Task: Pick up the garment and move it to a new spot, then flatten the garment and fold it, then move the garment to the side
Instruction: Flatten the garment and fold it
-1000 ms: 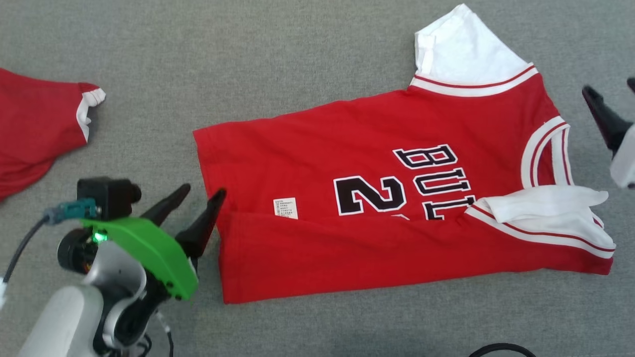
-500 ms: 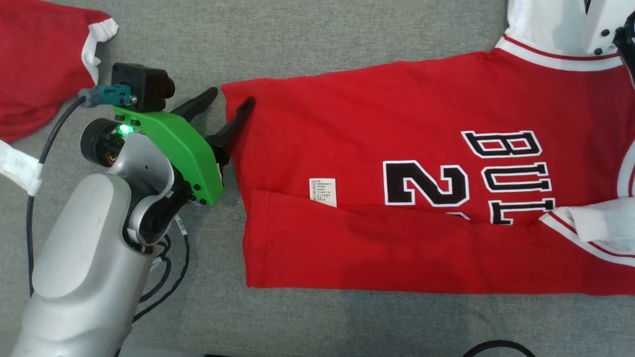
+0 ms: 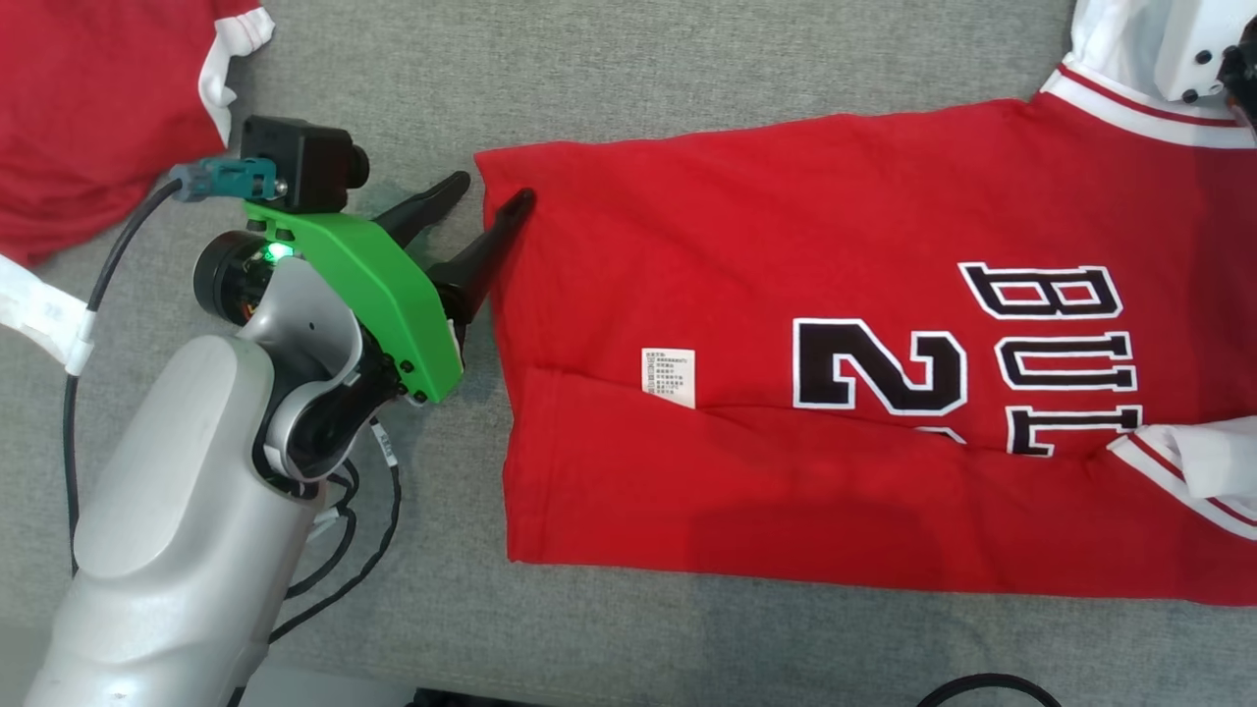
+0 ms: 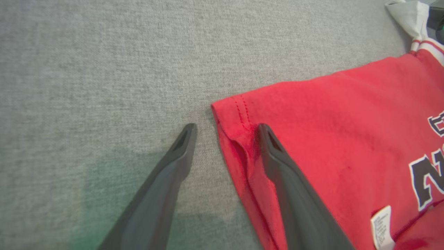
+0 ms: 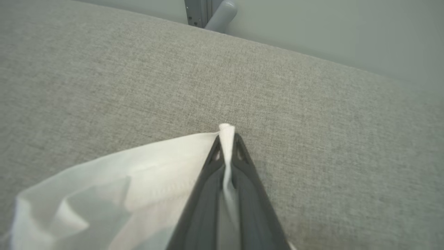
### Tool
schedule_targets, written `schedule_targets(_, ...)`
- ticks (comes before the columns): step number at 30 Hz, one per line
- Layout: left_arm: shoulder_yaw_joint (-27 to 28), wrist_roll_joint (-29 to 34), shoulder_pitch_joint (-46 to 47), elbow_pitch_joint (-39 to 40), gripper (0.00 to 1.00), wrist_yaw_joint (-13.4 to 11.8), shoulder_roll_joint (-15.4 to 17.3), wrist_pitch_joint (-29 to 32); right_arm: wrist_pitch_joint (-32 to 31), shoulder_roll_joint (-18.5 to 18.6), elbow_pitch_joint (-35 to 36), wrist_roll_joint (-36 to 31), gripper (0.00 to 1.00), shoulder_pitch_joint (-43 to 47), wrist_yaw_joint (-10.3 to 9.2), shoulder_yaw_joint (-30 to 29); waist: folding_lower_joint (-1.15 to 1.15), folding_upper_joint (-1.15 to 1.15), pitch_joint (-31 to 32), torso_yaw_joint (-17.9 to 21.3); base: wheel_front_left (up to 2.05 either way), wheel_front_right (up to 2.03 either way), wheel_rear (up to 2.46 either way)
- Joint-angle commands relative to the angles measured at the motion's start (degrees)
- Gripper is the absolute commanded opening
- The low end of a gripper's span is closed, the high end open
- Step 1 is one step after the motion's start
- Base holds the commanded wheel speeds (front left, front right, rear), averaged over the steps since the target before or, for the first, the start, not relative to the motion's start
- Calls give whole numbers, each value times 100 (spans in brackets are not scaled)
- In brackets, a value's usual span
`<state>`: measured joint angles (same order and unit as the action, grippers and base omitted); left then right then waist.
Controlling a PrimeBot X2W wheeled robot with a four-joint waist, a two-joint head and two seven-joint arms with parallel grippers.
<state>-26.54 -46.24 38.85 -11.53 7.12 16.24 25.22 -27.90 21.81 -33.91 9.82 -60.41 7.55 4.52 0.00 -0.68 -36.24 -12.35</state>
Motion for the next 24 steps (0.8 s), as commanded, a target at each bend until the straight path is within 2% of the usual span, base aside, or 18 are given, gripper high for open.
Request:
schedule_targets(1, -206, -40, -184, -168, 56, 33, -49, 139, -90, 34, -167, 26, 0, 166, -11, 31, 0, 68, 21, 63, 0, 0, 0)
schedule_targets(2, -223, -87, -194, -178, 57, 37, -78, 111, -51, 34, -154, 98, 0, 170, -12, 72, 0, 68, 37, 100, 0, 0, 0)
schedule_targets(3, -255, -120, -203, -197, 50, 40, -83, 115, -13, 30, -143, 161, 0, 183, -12, 107, 0, 68, 56, 141, 0, 0, 0)
schedule_targets(5, -308, -180, -189, -223, 44, 46, -103, 93, 52, 32, -122, 276, 0, 209, -12, 176, 0, 68, 103, 220, 0, 0, 0)
schedule_targets(6, -330, -197, -168, -233, 35, 48, -110, 80, 105, 36, -109, 336, 0, 223, -12, 198, 0, 68, 129, 257, 0, 0, 0)
schedule_targets(7, -344, -205, -147, -247, 20, 50, -116, 72, 158, 45, -90, 392, 0, 237, -11, 230, 0, 68, 155, 294, 0, 0, 0)
schedule_targets(8, -375, -232, -122, -275, 0, 50, -113, 37, 277, 64, -28, 513, 0, 234, -11, 278, 0, 68, 210, 365, 0, 0, 0)
schedule_targets(16, -270, -52, -261, -114, 0, 41, 185, -518, 854, 227, 517, 1071, 0, 661, -10, 558, 0, 68, 633, 623, 0, 0, 0)
schedule_targets(20, -152, 17, -555, 157, 0, -56, 296, -861, 1075, 370, 1010, 1425, 0, 1233, -10, 541, 0, 68, 976, 711, 0, 0, 0)
schedule_targets(24, -146, -16, -984, 478, 0, -141, 425, -963, 1204, 482, 1708, 1771, 0, 2040, -10, 275, 0, 68, 1303, 785, 0, 0, 0)
